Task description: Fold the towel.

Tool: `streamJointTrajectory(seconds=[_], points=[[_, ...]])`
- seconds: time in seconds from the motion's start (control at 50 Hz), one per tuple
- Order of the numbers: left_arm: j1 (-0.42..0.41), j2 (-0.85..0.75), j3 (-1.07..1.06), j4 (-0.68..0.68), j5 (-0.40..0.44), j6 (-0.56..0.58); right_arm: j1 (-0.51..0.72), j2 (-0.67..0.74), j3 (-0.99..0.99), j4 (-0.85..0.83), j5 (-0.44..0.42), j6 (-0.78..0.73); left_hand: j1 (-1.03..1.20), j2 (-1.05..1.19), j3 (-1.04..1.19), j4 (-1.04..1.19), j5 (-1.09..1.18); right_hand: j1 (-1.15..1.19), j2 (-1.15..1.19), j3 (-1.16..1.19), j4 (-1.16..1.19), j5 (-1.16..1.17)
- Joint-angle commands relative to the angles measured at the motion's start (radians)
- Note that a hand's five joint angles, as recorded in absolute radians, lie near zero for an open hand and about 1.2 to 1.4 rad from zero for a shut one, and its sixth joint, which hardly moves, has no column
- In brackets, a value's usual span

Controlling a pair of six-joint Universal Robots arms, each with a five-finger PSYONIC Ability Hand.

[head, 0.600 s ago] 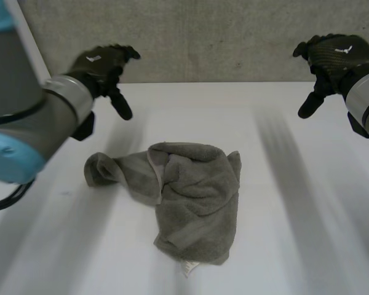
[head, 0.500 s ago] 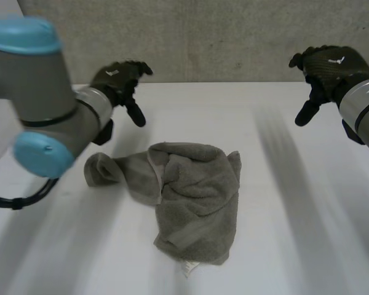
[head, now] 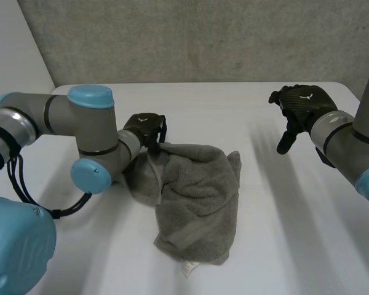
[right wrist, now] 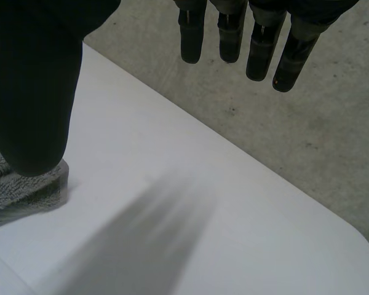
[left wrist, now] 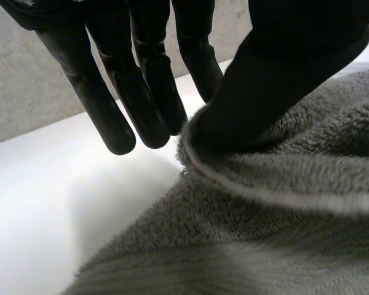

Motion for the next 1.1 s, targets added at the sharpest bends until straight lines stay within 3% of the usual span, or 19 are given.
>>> streamJointTrajectory(seconds=[0.02,0.1,0.14,0.26,0.3,0.36,0.38,0.42,0.44,0.48,0.52,0.64,0.72,0.78,0.86,0.9,0.96,1.02,1.1], points=[[-0.004,0.117,-0.052,-0.006,-0.010,0.076,0.006,0.046,-0.049,-0.044,-0.040,0.026,0.379,0.396,0.397,0.395,0.397,-0.040,-0.062,-0.038,-0.053,-0.058],[-0.006,0.240,-0.131,-0.009,-0.007,0.107,0.008,0.085,-0.094,-0.056,-0.092,0.088,0.379,0.396,0.397,0.395,0.397,-0.040,-0.062,-0.038,-0.053,-0.058],[-0.012,0.390,-0.245,-0.009,-0.004,0.118,0.008,0.147,-0.164,-0.052,-0.170,0.199,0.379,0.396,0.397,0.395,0.397,-0.040,-0.062,-0.038,-0.053,-0.058],[-0.019,0.600,-0.415,0.001,-0.001,0.121,0.014,0.264,-0.261,-0.015,-0.325,0.382,0.379,0.396,0.397,0.395,0.397,-0.040,-0.062,-0.038,-0.053,-0.058],[-0.018,0.694,-0.488,0.010,0.000,0.133,0.059,0.345,-0.313,0.030,-0.408,0.451,0.379,0.396,0.397,0.395,0.397,-0.040,-0.062,-0.038,-0.053,-0.058],[-0.018,0.743,-0.536,0.011,0.002,0.159,0.110,0.417,-0.356,0.069,-0.451,0.468,0.379,0.396,0.397,0.395,0.397,-0.040,-0.062,-0.038,-0.053,-0.058],[-0.018,0.743,-0.536,0.011,0.002,0.159,0.110,0.418,-0.356,0.070,-0.451,0.468,0.379,0.396,0.397,0.395,0.397,-0.040,-0.062,-0.038,-0.053,-0.058],[-0.018,0.752,-0.557,0.014,0.002,0.190,0.147,0.459,-0.391,0.097,-0.457,0.470,0.379,0.396,0.397,0.395,0.397,0.271,0.248,0.273,0.258,0.252],[-0.018,0.752,-0.557,0.014,0.002,0.190,0.147,0.459,-0.391,0.097,-0.457,0.470,0.379,0.396,0.397,0.395,0.397,0.273,0.250,0.275,0.260,0.254],[-0.018,0.743,-0.550,0.031,0.002,0.224,0.155,0.482,-0.451,0.099,-0.436,0.477,0.379,0.396,0.397,0.395,0.397,1.027,1.004,1.029,1.013,1.008],[-0.015,0.736,-0.539,0.054,0.002,0.244,0.155,0.482,-0.494,0.093,-0.413,0.478,0.379,0.396,0.397,0.395,0.397,1.181,1.158,1.183,1.167,1.162],[-0.006,0.636,-0.360,0.232,-0.003,0.319,0.143,0.445,-0.768,0.080,-0.315,0.444,0.379,0.396,0.397,0.395,0.397,1.182,1.159,1.184,1.169,1.163],[-0.004,0.590,-0.203,0.330,-0.004,0.339,0.136,0.368,-0.831,-0.009,-0.258,0.352,0.379,0.396,0.397,0.395,0.397,1.182,1.159,1.184,1.169,1.163],[-0.002,0.550,-0.030,0.508,-0.017,0.351,0.143,0.153,-0.642,-0.356,-0.056,0.139,0.379,0.396,0.397,0.395,0.397,1.182,1.159,1.184,1.169,1.163],[-0.002,0.551,-0.020,0.561,-0.027,0.354,0.143,-0.014,-0.422,-0.579,-0.038,0.031,0.379,0.396,0.397,0.395,0.397,1.182,1.159,1.184,1.169,1.163],[-0.002,0.564,-0.087,0.581,-0.033,0.354,0.147,-0.108,-0.233,-0.697,-0.107,-0.010,0.379,0.396,0.397,0.395,0.397,1.182,1.159,1.184,1.169,1.163],[-0.002,0.588,-0.224,0.556,-0.030,0.353,0.152,-0.136,-0.077,-0.694,-0.191,-0.021,0.379,0.396,0.397,0.395,0.397,1.182,1.159,1.184,1.169,1.163],[-0.002,0.605,-0.303,0.547,-0.026,0.354,0.153,-0.155,-0.009,-0.682,-0.207,-0.024,0.379,0.396,0.397,0.395,0.397,1.182,1.159,1.184,1.169,1.163],[-0.002,0.656,-0.587,0.538,-0.018,0.354,0.153,-0.181,0.144,-0.563,-0.207,-0.068,0.379,0.396,0.397,0.395,0.397,1.182,1.159,1.184,1.169,1.163]])
